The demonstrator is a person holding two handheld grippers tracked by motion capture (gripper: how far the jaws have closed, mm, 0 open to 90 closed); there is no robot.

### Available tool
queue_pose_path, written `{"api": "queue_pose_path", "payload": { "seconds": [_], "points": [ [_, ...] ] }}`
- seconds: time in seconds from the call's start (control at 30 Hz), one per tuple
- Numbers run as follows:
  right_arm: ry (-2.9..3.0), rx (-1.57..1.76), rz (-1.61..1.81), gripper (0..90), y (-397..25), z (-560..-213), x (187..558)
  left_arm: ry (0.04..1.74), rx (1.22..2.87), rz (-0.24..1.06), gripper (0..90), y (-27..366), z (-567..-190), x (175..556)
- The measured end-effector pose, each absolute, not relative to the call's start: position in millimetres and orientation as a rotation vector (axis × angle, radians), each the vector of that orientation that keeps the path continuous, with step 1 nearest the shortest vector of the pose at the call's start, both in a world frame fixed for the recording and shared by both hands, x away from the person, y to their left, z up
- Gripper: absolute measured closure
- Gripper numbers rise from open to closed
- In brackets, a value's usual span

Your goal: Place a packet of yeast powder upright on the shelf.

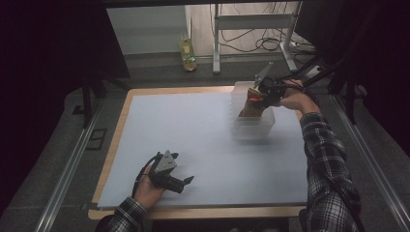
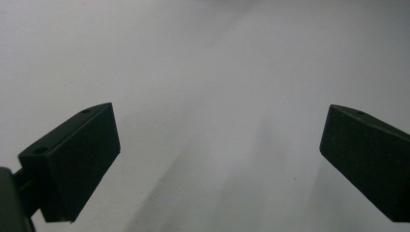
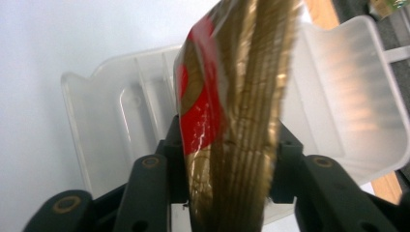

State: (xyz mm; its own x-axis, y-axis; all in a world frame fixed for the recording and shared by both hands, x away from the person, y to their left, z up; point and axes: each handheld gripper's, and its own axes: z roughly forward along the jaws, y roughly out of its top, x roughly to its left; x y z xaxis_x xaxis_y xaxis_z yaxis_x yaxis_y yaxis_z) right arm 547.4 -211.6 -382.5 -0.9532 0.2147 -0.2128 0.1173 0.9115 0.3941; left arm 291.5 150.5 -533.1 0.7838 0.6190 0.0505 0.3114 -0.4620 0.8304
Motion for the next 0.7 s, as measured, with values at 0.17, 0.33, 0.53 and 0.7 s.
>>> {"api": "queue_pose_path", "payload": {
  "seconds": [0.17,0.33,0.53,0.7],
  "points": [
    [2.789,0.296,0.592,50.6,-213.9,-377.4,544.3,0.688,2.086,0.439,0.9,149.9,-533.3,291.3],
    [2.755,0.328,0.603,41.6,-214.1,-376.6,542.4,0.687,2.091,0.443,0.9,149.4,-533.5,290.8],
    [2.715,0.360,0.653,31.8,-214.2,-370.4,540.4,0.688,2.095,0.446,0.9,149.1,-533.6,290.3],
    [2.695,0.417,0.684,25.1,-214.1,-369.1,539.3,0.686,2.099,0.445,0.9,148.8,-533.9,290.1]
  ]
}}
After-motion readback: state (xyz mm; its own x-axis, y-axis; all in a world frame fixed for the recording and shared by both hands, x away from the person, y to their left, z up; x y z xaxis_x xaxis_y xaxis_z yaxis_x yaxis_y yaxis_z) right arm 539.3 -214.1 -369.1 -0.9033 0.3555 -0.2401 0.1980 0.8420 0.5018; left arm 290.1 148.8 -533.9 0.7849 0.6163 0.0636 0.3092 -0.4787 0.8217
